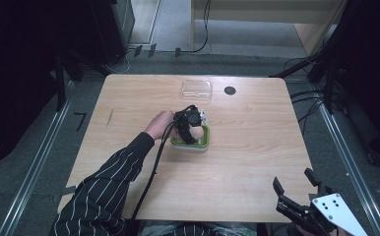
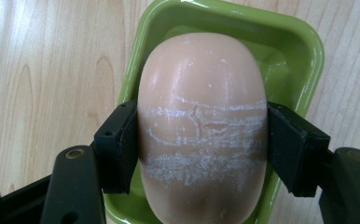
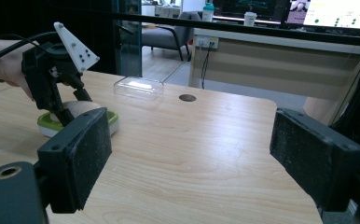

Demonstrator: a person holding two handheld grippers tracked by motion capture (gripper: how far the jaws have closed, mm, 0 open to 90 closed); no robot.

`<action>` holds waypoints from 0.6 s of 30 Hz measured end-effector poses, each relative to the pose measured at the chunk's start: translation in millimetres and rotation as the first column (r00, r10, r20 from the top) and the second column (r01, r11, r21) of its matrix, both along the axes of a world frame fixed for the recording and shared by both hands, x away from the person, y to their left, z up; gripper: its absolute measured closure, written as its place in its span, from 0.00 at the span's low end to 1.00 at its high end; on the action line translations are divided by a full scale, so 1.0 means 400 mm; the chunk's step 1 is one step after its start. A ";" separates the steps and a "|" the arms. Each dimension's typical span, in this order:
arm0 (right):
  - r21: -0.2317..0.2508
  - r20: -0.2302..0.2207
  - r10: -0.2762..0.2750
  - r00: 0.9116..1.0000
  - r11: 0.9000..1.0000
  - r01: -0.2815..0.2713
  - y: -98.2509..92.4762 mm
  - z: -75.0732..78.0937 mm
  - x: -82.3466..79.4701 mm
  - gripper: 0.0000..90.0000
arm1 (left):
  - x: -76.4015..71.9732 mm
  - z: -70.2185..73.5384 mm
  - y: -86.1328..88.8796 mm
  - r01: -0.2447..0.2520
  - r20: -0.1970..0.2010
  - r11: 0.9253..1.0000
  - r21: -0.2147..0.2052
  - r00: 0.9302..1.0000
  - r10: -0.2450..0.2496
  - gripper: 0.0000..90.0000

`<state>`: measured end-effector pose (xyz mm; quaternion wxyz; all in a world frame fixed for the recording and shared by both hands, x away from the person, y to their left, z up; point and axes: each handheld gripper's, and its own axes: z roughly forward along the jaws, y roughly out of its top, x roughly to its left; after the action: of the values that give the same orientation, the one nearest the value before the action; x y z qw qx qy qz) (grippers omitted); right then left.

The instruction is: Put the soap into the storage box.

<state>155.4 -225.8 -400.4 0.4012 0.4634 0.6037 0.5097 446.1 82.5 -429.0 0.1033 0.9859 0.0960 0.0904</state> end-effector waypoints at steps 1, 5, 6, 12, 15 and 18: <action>0.000 0.000 0.000 1.000 1.000 0.000 0.000 0.000 0.000 0.15 | 0.000 -0.002 0.000 -0.009 -0.004 1.000 -0.001 1.000 0.009 0.37; 0.001 -0.001 -0.001 1.000 1.000 0.001 0.000 0.000 0.000 0.15 | 0.005 -0.013 -0.003 -0.048 -0.015 0.999 0.012 0.999 0.048 0.37; 0.001 -0.001 -0.001 1.000 1.000 0.001 0.000 0.000 0.000 0.15 | 0.005 -0.013 -0.003 -0.048 -0.015 0.999 0.012 0.999 0.048 0.37; 0.002 0.000 -0.001 1.000 1.000 0.001 0.000 0.000 0.000 0.15 | 0.012 -0.023 0.000 -0.102 -0.022 0.995 0.005 0.995 0.102 0.37; 0.002 0.001 -0.001 1.000 1.000 0.001 0.000 0.000 0.000 0.15 | 0.013 -0.024 0.001 -0.120 -0.023 0.993 0.005 0.993 0.120 0.37; 0.001 0.000 0.000 1.000 1.000 0.000 0.000 0.000 0.000 0.15 | 0.016 -0.026 0.002 -0.144 -0.025 0.990 -0.002 0.989 0.144 0.37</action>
<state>155.2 -225.9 -400.4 0.4011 0.4636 0.6034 0.5101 452.4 83.2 -439.3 0.0973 0.9772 0.1683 0.0852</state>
